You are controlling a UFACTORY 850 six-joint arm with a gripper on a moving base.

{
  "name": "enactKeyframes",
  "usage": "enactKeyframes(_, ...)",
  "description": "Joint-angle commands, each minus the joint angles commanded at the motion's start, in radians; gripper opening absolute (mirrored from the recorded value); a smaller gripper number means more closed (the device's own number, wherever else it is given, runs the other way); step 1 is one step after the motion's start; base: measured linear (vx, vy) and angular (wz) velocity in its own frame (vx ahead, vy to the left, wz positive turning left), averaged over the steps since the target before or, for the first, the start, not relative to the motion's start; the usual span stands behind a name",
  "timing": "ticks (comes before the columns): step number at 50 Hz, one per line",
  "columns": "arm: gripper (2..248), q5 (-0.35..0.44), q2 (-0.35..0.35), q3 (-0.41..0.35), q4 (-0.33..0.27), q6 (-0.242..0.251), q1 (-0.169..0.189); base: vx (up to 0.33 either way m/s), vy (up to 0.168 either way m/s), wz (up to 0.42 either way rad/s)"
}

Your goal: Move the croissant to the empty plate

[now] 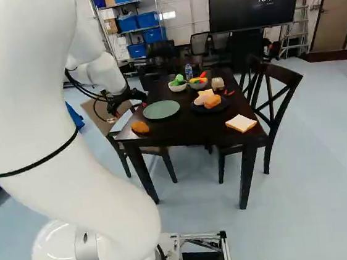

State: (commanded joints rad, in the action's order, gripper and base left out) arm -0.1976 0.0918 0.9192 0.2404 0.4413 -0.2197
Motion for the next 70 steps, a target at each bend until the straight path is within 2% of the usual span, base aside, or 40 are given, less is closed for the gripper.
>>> enactKeyframes(25,247,-0.163,0.009,0.076,0.023,0.000,-0.006,0.000,0.000,0.000)
enactKeyframes(36,247,-0.225,0.051,0.123,0.023,0.000,-0.010,0.000,0.000,0.000)
enactKeyframes(41,247,-0.251,0.071,0.144,0.023,0.024,-0.010,0.000,0.000,0.000)
enactKeyframes(49,247,-0.293,0.102,0.180,0.023,0.097,-0.009,0.000,0.000,0.000)
enactKeyframes(70,247,-0.393,0.193,0.288,0.023,0.097,0.001,0.000,0.000,0.000)
